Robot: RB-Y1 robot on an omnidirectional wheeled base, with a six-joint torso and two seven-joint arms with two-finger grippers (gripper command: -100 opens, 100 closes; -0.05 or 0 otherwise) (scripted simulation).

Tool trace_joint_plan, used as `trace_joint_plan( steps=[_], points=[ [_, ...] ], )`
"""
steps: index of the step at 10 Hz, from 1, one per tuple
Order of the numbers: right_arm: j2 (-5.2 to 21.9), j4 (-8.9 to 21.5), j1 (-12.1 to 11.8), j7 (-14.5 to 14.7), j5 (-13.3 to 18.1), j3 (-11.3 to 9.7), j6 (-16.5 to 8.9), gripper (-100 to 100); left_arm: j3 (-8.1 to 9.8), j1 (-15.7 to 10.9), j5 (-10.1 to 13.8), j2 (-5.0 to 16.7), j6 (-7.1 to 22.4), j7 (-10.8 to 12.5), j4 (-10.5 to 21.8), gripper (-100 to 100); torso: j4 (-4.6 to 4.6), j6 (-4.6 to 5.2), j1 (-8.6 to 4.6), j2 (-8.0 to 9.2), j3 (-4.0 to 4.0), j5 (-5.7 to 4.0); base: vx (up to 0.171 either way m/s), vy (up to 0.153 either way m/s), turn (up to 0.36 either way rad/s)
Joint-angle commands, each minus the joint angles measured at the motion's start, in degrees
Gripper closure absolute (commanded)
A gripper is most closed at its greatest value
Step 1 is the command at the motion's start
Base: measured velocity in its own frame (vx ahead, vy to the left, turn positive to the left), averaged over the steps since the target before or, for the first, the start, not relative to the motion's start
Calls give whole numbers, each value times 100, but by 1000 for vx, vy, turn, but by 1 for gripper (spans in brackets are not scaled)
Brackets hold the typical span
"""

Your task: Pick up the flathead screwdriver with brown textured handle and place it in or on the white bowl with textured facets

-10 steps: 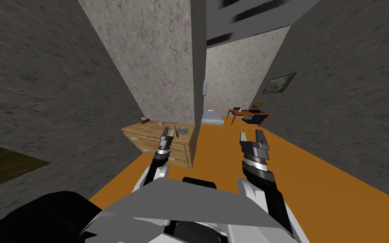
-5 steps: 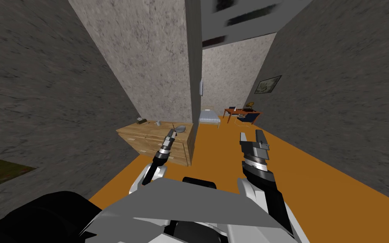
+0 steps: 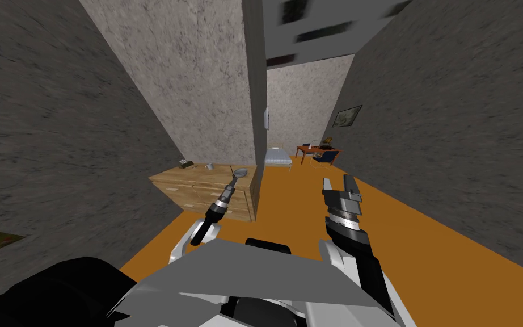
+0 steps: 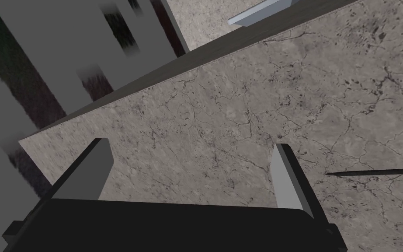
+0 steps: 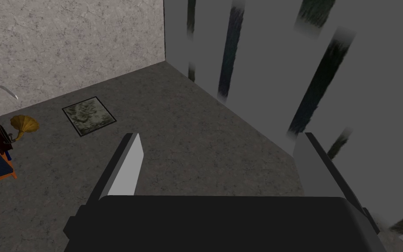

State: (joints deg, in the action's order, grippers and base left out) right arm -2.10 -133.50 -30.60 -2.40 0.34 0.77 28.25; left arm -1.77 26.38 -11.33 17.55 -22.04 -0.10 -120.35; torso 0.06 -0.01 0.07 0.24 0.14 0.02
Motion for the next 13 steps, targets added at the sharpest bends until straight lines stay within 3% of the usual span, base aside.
trace_joint_plan(
  steps=[1,8,9,13],
  points=[
    [0,0,0,0,0,0,0,0,-1,-25,-108,180,246,-7,41,-100,0,0,0,0,0,0,-50,15,-79],
    [1,0,-1,0,0,1,0,0,-7,-160,-394,951,904,-27,523,-100,-4,0,16,-19,-11,4,-26,27,-60],
    [1,0,-1,0,0,1,0,0,-24,-213,-444,1149,1041,-26,653,-100,-5,-1,15,-23,-13,3,23,46,-42],
    [1,0,-2,0,0,1,0,0,-90,-374,-547,1591,1325,-13,942,-100,-10,-1,19,-45,-26,4,45,51,-30]
  ],
)
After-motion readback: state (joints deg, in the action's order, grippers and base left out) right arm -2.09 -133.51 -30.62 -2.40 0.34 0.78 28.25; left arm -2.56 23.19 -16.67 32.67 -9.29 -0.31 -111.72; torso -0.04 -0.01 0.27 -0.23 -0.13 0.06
